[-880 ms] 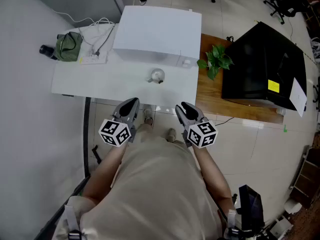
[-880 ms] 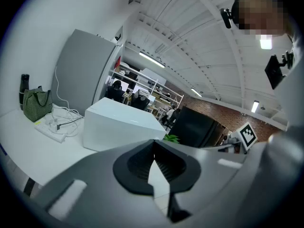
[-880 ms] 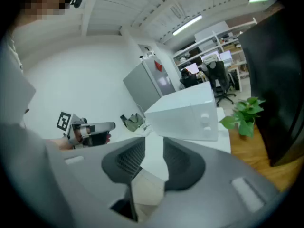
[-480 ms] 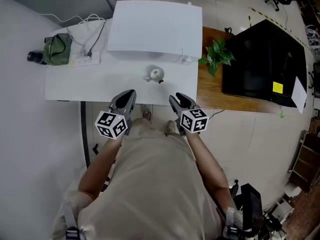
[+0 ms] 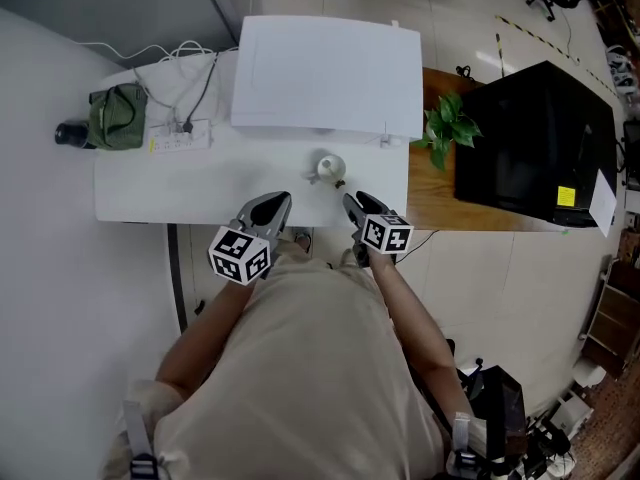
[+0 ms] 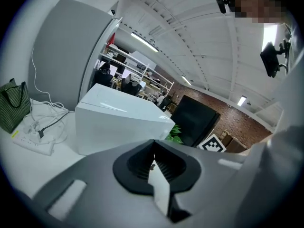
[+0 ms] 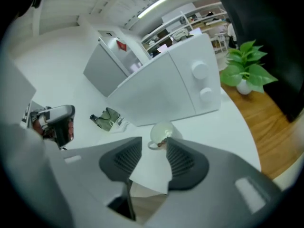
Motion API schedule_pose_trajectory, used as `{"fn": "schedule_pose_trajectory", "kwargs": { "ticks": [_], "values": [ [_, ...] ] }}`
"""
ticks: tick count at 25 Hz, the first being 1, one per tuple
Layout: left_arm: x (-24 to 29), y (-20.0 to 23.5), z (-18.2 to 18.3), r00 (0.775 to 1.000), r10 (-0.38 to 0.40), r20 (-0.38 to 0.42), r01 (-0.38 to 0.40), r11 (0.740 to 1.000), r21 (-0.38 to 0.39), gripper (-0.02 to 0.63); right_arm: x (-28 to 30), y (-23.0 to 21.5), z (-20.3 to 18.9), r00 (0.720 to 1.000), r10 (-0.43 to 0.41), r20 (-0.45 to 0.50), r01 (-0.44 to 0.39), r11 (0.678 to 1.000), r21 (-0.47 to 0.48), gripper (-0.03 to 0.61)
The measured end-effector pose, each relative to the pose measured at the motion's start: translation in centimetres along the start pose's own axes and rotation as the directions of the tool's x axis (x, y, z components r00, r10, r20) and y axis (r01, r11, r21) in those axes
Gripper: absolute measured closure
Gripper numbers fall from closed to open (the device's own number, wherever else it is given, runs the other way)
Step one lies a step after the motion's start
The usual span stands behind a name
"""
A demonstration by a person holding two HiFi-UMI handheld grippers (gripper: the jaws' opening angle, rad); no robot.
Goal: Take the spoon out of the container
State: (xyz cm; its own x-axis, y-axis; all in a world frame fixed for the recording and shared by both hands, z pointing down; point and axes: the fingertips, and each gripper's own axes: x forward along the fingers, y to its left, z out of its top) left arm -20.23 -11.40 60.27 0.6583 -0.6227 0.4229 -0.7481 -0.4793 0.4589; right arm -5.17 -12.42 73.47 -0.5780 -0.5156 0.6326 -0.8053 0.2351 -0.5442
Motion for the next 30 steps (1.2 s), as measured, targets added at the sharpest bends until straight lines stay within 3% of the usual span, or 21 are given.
{"fn": "schedule_pose_trajectory", "kwargs": {
  "ticks": [11,17,21,30],
  "values": [
    [0.3,1.9,0.5,0.996,-0.064,-0.066,0.068,0.996,0.057,0.634,6.1,-2.7,-2.2,0.997,-0.057,-0.045,0.065,0.98,0.19,0.423],
    [0.7,3.0,0.8,0.996,-0.058,-0.073,0.062,0.997,0.051,0.634,7.2,-3.4,-2.3,0.997,-0.062,-0.038,0.069,0.972,0.223,0.432],
    [1.0,3.6,1.1,0.996,-0.056,-0.066,0.059,0.997,0.044,0.634,7.0,-3.6,-1.8,0.998,-0.068,-0.02,0.07,0.974,0.217,0.514],
    [1.8,4.1,1.9,0.997,-0.031,-0.064,0.033,0.999,0.036,0.634,5.8,-3.3,0.7,0.998,-0.059,0.009,0.056,0.977,0.205,0.537]
  ]
}}
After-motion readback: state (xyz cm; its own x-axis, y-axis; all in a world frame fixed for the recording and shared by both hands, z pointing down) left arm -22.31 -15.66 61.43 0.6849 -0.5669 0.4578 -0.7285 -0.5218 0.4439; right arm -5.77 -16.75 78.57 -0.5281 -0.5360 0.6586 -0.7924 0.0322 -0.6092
